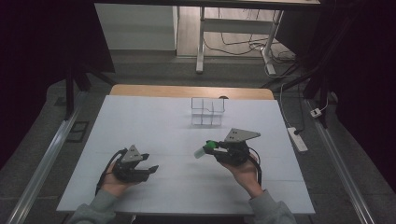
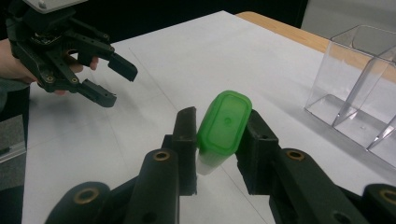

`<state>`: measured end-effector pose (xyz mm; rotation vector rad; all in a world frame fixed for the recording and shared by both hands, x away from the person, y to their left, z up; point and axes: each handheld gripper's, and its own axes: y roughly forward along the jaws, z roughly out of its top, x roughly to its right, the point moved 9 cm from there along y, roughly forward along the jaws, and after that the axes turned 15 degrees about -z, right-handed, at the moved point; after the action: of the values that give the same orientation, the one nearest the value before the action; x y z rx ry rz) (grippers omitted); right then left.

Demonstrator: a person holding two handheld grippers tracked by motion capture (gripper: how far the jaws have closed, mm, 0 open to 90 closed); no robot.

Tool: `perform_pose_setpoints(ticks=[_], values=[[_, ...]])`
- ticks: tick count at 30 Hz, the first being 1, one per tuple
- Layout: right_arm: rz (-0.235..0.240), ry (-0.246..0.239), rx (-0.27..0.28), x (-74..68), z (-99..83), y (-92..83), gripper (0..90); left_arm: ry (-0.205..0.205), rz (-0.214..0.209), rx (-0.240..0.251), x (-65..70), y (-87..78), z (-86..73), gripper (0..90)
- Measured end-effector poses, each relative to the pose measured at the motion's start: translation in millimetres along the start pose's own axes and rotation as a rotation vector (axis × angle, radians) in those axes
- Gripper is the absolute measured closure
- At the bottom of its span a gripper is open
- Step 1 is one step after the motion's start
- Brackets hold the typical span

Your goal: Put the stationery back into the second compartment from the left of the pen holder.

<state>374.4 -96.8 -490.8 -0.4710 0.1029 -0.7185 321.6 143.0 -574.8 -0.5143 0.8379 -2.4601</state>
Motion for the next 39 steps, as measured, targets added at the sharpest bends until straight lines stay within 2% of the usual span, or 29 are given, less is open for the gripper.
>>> perform_pose_setpoints(ticks=[14,33,39], values=[[0.004,-0.002,-0.008,-2.8,-1.4,2.8,69.5,-0.005,0.016,-0.005,-5.1,-7.8,-10.0,38.7],[-0.014,-0.003,0.004,1.9,1.0,1.9,69.5,0.003,0.005,-0.041,-4.1,-2.3,-13.1,37.1],[-0.018,0.001,0.012,3.3,2.7,1.5,69.5,0.021,-0.009,-0.031,-1.4,-2.5,-11.3,36.4]])
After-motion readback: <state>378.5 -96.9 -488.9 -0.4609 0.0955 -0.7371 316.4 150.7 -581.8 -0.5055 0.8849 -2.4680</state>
